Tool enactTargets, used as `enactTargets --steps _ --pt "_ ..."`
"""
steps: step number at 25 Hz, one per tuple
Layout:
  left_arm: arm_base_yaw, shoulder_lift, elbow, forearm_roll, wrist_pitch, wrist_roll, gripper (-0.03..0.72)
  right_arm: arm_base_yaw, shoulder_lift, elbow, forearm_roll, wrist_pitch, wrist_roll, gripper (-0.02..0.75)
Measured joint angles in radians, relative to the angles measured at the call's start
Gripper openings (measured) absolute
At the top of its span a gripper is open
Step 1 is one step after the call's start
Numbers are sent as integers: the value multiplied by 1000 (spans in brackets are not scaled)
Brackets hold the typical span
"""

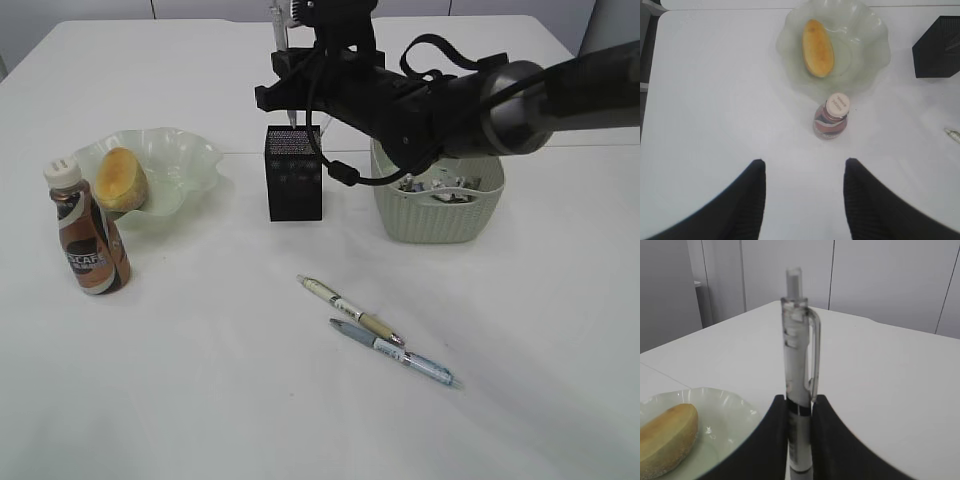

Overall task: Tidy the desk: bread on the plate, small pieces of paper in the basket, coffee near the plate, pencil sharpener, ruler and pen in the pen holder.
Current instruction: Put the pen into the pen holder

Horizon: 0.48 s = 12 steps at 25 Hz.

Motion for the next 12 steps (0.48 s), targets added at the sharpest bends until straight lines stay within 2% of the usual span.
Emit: enactTargets --steps 12 --pt "0 0 0 0 0 0 371 -4 93 -76 15 2 -9 69"
